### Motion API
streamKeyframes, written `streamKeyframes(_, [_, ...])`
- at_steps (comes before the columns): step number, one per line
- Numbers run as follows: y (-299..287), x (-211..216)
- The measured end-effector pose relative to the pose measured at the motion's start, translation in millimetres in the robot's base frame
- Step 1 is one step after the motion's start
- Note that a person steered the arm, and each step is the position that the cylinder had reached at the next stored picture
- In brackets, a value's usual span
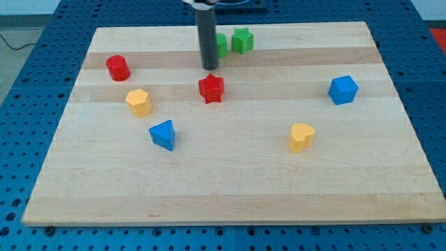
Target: Slightly push the green star into green circle
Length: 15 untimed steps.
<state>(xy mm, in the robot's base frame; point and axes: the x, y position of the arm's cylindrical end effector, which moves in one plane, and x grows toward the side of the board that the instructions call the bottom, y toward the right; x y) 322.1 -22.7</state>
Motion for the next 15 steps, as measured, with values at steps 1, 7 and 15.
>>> streamKeyframes(1, [64.9, -17.4])
streamKeyframes(7, [49.9, -88.2])
streamKeyframes(15, [40.7, -49.9])
